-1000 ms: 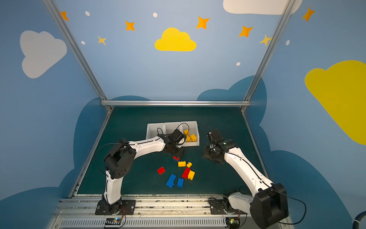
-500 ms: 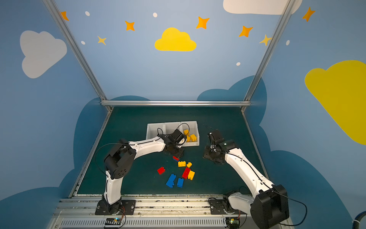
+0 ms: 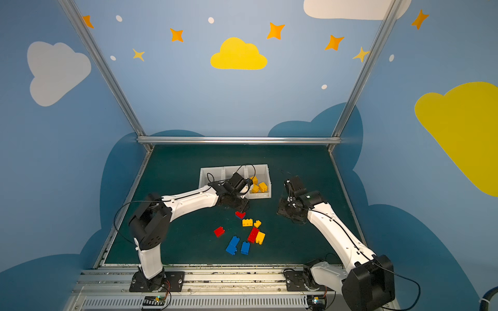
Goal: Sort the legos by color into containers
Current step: 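Close the left gripper on a blue 2x2 brick and lift it, then carry the blue brick into the compartment nearest the left arm and release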
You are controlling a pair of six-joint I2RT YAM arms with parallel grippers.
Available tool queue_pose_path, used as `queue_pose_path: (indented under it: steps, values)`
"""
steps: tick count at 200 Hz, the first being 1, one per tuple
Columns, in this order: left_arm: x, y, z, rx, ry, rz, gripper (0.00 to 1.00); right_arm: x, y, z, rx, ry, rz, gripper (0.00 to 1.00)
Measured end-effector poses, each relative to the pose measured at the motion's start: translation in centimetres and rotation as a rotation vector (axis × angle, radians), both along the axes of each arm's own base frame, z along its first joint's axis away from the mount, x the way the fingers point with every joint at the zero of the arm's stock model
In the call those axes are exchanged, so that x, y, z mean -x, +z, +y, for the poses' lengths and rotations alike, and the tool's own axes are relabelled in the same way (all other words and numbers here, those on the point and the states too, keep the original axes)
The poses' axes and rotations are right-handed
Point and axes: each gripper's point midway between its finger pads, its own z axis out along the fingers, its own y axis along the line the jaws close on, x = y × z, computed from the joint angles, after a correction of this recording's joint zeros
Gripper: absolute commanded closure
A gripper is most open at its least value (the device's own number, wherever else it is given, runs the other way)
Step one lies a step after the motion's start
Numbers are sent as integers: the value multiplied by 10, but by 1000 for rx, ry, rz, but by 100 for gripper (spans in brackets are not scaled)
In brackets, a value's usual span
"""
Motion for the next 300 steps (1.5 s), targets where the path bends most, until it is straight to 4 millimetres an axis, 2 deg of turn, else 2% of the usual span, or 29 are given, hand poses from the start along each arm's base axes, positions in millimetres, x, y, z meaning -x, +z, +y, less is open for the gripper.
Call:
queue_pose_path:
  steps: [37,57,73,107,134,174,195,243,300]
  values:
    - [-1,39,17,26,24,-72,59,1,3,-1,-3,-1,-10,45]
    - [-12,59,43,42,86,-116,59,1,3,-1,-1,-3,-10,45]
    - [-30,70,73,46,165,-145,59,1,3,-1,0,-4,-10,45]
    - [-62,70,131,25,310,-160,59,0,3,-2,2,-6,-12,45]
    - [-75,55,154,3,362,-131,59,0,3,-2,1,-6,-11,45]
    - [-82,10,167,-31,378,-22,57,1,3,-2,2,-6,-11,45]
    - [-81,-2,166,-34,368,10,54,1,3,-2,2,-7,-11,45]
    - [-83,-2,160,-5,351,11,42,4,0,-3,1,-17,-4,45]
    - [-85,0,158,11,352,1,40,5,2,-4,-3,-23,-9,45]
